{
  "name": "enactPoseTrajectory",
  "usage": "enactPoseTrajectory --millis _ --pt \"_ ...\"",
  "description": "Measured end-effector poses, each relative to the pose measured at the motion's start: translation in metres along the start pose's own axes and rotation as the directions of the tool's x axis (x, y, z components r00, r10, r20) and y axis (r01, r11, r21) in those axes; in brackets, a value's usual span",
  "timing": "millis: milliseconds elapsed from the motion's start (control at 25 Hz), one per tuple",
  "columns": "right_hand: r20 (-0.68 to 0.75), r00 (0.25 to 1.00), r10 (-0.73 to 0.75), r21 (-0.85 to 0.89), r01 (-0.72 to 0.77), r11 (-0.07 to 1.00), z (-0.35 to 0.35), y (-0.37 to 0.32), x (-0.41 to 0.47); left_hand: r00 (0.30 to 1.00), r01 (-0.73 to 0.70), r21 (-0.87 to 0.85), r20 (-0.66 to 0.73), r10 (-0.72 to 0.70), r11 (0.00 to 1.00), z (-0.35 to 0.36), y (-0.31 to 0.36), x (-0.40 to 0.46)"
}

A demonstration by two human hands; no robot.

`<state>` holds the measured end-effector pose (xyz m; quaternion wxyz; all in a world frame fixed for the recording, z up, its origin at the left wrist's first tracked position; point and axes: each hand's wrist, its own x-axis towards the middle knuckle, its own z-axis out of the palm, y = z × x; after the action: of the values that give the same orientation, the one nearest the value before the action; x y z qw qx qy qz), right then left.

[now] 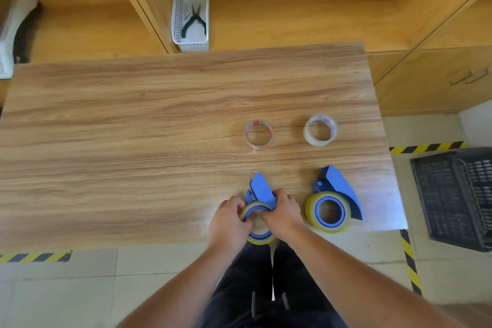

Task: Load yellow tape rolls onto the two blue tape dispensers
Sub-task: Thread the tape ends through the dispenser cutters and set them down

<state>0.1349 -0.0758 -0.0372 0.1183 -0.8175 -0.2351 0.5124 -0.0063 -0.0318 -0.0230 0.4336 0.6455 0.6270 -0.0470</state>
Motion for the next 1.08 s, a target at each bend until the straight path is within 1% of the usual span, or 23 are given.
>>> enactPoseTrajectory --millis 80,320,560,760,1000,1080 --pt "0.007 1.0 0.001 -0.021 -0.001 1.0 0.001 0.002 0.005 1.0 -0.005 0.003 -0.001 0.005 1.0 0.003 -0.001 0.004" --pt "-0.022 0.996 -0.084 -0.102 0.082 0.991 0.009 0.013 0.013 1.0 -0.026 0.031 -0.004 0.026 0.999 0.01 -0.006 0.019" --pt "-0.035 0.991 -0.128 -0.163 0.121 0.979 0.011 0.017 0.02 1.0 -0.023 0.019 -0.012 0.023 1.0 0.016 -0.008 0.023" --pt "-0.039 0.99 -0.138 -0.156 0.13 0.979 0.012 0.021 0.023 1.0 0.015 0.011 -0.014 -0.015 1.0 0.02 -0.007 0.024" --pt "0.005 0.992 -0.13 -0.136 0.129 0.982 0.003 0.019 0.019 0.999 0.043 0.003 -0.001 -0.043 0.999 0.017 0.0 0.02" --pt "-0.008 0.988 -0.151 -0.136 0.149 0.98 -0.007 0.017 0.011 0.999 0.029 0.012 -0.039 -0.029 0.999 0.015 0.006 0.016"
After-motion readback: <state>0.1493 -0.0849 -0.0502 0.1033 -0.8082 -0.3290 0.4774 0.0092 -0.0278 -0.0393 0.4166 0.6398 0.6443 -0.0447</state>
